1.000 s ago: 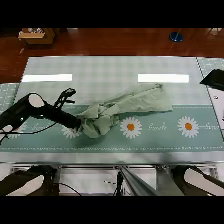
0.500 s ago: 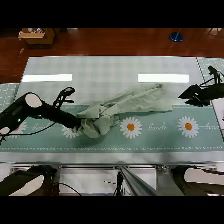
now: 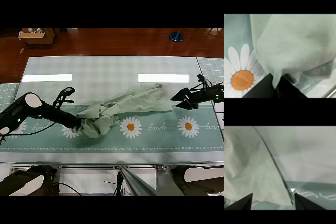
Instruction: Fold the shirts.
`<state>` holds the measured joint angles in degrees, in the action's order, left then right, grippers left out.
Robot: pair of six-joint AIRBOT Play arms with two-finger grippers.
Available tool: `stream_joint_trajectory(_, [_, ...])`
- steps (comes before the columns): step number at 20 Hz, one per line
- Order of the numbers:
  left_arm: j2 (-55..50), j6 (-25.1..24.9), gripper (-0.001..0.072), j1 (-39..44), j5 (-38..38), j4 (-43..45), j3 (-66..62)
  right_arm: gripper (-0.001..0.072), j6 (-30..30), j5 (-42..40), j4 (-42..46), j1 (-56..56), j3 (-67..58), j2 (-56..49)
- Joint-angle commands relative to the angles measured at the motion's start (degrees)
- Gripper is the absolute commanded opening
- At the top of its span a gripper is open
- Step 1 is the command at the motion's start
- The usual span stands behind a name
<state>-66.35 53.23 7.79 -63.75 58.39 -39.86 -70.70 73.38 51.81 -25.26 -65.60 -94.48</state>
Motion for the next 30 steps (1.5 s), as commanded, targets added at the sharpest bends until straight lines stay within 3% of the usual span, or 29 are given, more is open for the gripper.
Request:
stream_joint_trajectory(1, [0.1,0.0,0.0029,0.0,0.1,0.0,-0.1,0.0588,-1.6,-1.5,-0.7,3.9,0.0,-3.2])
stream_joint_trajectory(3, [0.1,0.0,0.0029,0.0,0.1,0.0,-0.1,0.0533,-3.8,-2.4,-0.6,7.2,0.0,-4.9])
stream_joint_trajectory(4, [0.1,0.0,0.0029,0.0,0.2,0.0,-0.1,0.0434,-4.3,-3.1,-0.2,8.7,0.0,-5.4])
stream_joint_trajectory(6, [0.1,0.0,0.0029,0.0,0.1,0.1,-0.1,0.003,-4.3,-4.0,-0.4,10.7,-0.2,-5.4])
stream_joint_trajectory(10, [2.2,0.0,0.0028,-2.6,-1.5,0.1,-5.4,0.0025,-0.9,2.0,-0.9,9.2,-4.4,0.2])
stream_joint_trajectory(16, [13.0,4.5,0.0028,-12.1,-4.4,0.1,-30.6,0.0025,-0.9,1.7,-0.5,6.0,-16.3,23.8])
stream_joint_trajectory(24, [25.0,13.8,0.0028,-18.3,-4.2,5.0,-60.4,0.0024,-9.4,-14.6,5.3,6.0,-32.4,48.9])
stream_joint_trajectory(30, [30.9,15.7,0.0028,-18.3,-4.4,8.0,-71.0,0.0024,-13.8,-5.5,13.5,6.0,-39.1,56.9])
